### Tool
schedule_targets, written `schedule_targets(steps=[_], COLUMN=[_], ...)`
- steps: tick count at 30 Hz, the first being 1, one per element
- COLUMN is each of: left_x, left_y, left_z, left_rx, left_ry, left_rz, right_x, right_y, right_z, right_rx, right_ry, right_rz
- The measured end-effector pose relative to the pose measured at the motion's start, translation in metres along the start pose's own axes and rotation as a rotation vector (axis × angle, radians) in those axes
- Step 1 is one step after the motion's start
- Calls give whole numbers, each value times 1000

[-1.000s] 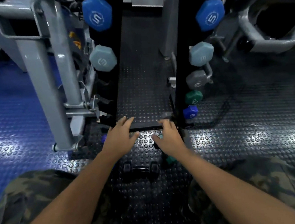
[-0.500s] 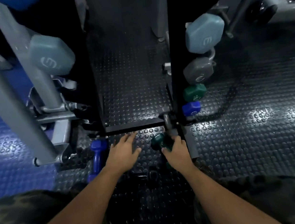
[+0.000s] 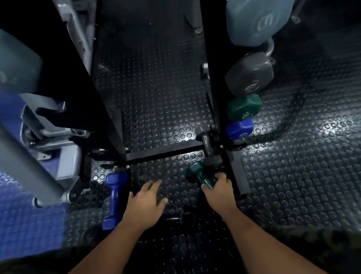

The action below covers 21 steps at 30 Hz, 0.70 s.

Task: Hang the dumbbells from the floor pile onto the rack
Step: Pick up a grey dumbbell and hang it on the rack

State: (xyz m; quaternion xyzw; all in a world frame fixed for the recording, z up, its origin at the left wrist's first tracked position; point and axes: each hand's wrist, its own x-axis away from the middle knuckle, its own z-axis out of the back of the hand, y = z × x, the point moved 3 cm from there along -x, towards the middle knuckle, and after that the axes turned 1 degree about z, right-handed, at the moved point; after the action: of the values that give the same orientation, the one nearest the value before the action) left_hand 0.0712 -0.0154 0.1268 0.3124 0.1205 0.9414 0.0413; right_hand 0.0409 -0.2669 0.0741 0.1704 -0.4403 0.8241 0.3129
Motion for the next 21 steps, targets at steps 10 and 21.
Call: schedule_targets(steps=[10, 21], left_x=[-21, -125], left_y=[9, 82], left_z=[8, 35], left_rx=[26, 26], left_ry=[77, 112], left_rz=[-48, -148], right_x=[-90, -190], right_y=[-25, 0], right_z=[-1, -22], right_rx=[-36, 200], right_ry=[90, -69], right_rz=[-73, -162])
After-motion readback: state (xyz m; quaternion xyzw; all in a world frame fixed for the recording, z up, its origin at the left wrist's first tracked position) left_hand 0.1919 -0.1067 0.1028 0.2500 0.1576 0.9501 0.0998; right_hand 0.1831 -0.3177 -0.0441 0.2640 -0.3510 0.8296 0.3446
